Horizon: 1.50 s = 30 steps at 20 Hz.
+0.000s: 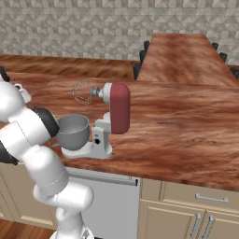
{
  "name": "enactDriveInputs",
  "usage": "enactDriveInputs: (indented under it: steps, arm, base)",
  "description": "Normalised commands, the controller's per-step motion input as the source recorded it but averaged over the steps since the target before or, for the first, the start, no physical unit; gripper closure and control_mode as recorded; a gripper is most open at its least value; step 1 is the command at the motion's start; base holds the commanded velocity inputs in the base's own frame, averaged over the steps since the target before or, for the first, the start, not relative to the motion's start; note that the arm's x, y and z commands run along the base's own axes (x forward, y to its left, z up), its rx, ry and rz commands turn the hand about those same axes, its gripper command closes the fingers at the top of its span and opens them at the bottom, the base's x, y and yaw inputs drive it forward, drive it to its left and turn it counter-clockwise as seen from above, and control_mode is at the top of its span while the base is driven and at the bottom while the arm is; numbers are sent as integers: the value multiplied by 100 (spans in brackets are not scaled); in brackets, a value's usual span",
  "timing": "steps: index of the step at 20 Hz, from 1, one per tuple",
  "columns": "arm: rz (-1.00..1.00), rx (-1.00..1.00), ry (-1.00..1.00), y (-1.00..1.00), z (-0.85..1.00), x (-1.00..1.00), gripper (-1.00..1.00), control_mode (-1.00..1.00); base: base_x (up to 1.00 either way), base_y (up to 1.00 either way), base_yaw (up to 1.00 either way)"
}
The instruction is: Add butter and sugar cubes to the stand mixer bowl and then turn on the stand mixer to begin making frosting.
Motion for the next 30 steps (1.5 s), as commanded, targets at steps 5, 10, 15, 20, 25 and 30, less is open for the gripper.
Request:
enactDriveInputs:
  steps: [5, 10, 15, 20, 25, 30]
  arm:
    - [-35, 6, -7, 12, -58, 9, -100, -100]
    - [-30, 17, -11, 2, -58, 15, -100, -100]
    - [-28, 17, -16, 16, -36, 19, -100, -100]
    - [-22, 12, -22, 3, -46, 34, -100, -100]
    - [-19, 12, -11, 8, -41, 37, -100, -100]
    - [-18, 4, 0, 30, -20, 32, -100, -100]
  base:
    - [0, 0, 0]
    - [0, 0, 0]
    - [0, 0, 0]
    - [0, 0, 0]
    - [0, 0, 0]
    - [0, 0, 0]
